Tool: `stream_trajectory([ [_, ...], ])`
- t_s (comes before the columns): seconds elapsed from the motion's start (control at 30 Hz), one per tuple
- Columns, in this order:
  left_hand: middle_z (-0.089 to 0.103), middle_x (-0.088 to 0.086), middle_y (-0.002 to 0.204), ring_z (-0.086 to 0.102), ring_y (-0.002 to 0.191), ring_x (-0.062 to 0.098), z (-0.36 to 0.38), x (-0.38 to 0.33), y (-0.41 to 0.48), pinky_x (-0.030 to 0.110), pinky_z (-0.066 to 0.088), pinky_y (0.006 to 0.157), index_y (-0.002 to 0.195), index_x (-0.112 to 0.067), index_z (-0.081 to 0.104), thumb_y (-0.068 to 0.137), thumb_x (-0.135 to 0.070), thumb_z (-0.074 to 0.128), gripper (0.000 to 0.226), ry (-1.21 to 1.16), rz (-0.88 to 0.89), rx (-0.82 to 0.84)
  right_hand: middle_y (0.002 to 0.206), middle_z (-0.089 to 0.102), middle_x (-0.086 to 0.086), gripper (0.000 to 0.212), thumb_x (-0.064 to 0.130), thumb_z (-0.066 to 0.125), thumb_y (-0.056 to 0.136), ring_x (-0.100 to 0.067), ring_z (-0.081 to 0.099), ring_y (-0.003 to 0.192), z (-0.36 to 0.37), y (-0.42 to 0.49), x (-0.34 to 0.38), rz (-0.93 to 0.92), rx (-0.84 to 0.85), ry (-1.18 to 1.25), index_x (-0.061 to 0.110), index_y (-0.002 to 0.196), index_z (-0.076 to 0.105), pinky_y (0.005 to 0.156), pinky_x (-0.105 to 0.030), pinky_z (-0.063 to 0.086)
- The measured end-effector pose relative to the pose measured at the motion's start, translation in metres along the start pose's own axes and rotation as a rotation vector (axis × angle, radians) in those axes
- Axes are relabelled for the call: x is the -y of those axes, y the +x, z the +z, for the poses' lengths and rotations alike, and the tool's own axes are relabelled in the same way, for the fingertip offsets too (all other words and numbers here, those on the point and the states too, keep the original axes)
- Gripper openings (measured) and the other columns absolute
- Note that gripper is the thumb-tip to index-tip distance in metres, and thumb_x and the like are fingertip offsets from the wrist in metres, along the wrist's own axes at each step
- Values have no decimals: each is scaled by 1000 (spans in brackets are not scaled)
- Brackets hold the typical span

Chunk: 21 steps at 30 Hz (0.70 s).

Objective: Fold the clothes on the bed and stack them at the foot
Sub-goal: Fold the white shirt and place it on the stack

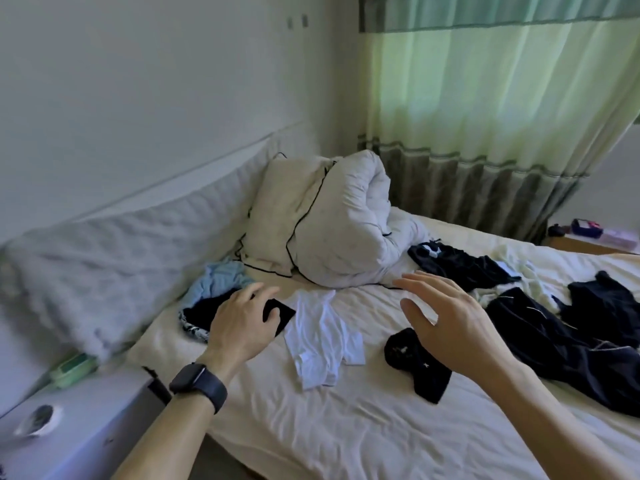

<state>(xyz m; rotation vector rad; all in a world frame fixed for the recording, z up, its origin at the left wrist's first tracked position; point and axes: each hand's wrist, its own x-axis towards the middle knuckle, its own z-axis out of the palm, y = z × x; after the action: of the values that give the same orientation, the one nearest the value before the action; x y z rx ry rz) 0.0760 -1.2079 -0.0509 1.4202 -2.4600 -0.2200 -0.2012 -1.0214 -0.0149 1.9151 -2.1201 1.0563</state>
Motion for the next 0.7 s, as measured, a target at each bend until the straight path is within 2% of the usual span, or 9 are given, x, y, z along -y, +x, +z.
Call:
stream_trajectory([
  [0.07,45,-6,150,45,135,19,-2,7,8,35,40,105,141,-30,54,98,-36,52,43,-6,-24,-15,129,69,8,30,19,70,95,-14,58,127,11,20,-2,-33,-8,29,23,125,73,104,-31,48],
  [0.27,45,-8,151,46,135,18,3,31,41,34,40,106,142,-34,53,98,-36,52,44,49,-81,-24,127,69,10,31,16,71,94,-13,59,127,58,71,-16,-56,-38,110,23,124,73,102,-30,49],
  [0.43,43,-8,153,41,139,15,34,71,65,34,36,108,144,-33,50,99,-38,49,46,91,-138,61,124,68,17,35,16,73,92,-7,60,119,109,92,-24,-21,16,159,27,124,72,96,-25,45],
  [0.5,41,-7,154,38,141,16,54,94,75,35,35,111,146,-32,48,99,-38,47,47,84,-167,129,123,66,20,34,15,74,91,-1,57,117,135,99,-27,-1,64,170,27,123,73,97,-21,44],
  [0.6,40,-6,154,37,141,17,92,133,95,36,35,112,147,-32,47,100,-38,46,47,79,-179,251,123,57,32,33,20,70,94,9,51,117,182,109,-32,93,201,180,31,126,71,95,-2,34],
  [0.67,39,-5,155,37,142,18,123,162,113,36,34,112,148,-31,45,100,-38,45,48,82,-163,342,123,52,39,34,26,67,96,4,53,119,219,114,-35,186,302,165,37,128,67,88,-5,35],
  [0.7,39,-5,155,36,142,18,139,175,122,36,34,113,148,-31,44,100,-38,44,48,85,-157,387,125,55,36,35,28,67,96,0,55,120,237,114,-35,210,343,145,37,129,67,87,-9,37],
])
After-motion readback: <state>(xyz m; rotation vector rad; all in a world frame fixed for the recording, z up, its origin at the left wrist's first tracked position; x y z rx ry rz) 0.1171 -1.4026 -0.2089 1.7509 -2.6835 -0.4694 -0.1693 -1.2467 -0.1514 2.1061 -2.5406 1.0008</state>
